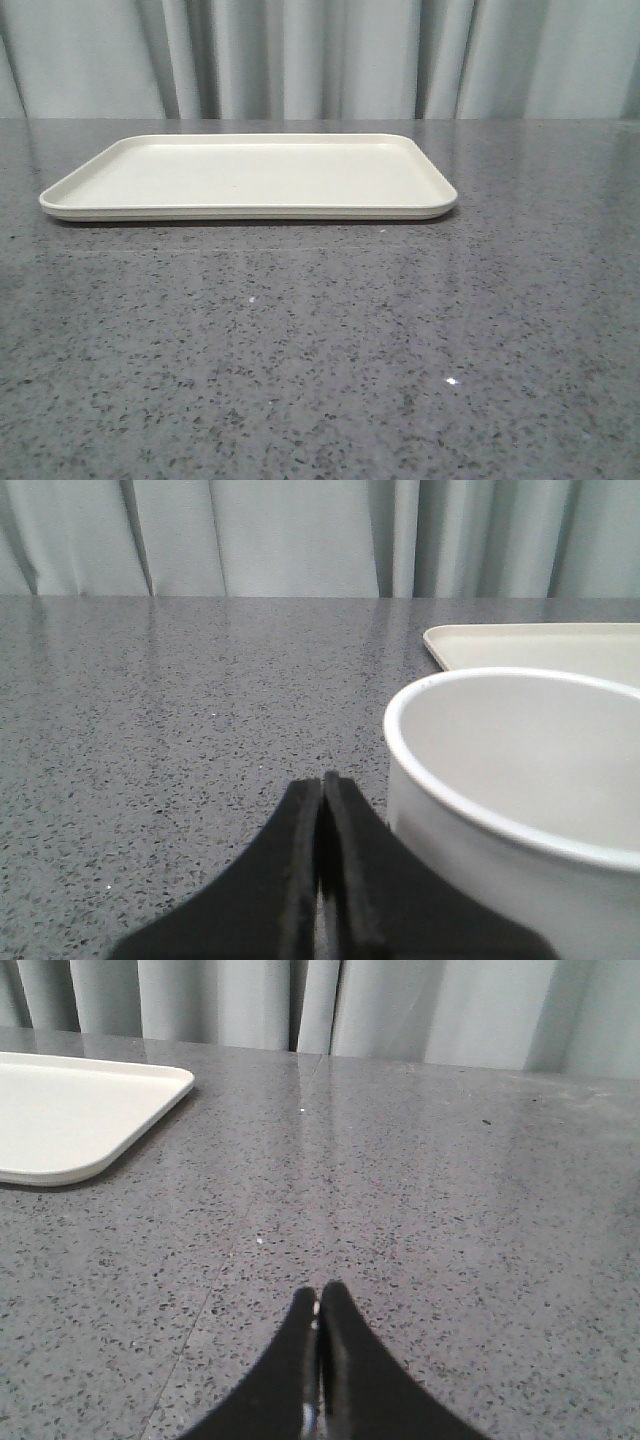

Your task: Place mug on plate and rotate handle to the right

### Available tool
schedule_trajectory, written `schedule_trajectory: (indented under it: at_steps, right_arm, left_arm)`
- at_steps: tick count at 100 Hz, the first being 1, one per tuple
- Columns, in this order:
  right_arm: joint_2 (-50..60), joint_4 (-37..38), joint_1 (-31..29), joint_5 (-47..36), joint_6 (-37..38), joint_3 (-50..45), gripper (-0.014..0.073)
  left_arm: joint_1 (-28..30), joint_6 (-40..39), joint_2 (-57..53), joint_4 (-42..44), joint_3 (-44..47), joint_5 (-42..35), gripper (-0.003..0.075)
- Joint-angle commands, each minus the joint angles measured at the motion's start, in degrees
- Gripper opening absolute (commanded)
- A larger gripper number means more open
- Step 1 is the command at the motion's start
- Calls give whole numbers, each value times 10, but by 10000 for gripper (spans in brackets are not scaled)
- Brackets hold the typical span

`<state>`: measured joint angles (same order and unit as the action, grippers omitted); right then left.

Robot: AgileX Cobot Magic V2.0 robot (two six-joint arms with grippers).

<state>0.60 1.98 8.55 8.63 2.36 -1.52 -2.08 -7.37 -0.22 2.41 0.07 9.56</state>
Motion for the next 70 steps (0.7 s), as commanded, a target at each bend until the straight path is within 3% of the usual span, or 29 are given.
schedule_trajectory:
  at_steps: [1,70]
  right_arm:
    - [11,2,-4,-45,0,-1,-65]
    - [11,2,-4,-54,0,-1,-65]
  left_arm:
    - [1,-4,-17,0,5,-52,-20]
    - [1,-4,-17,0,5,-52,-20]
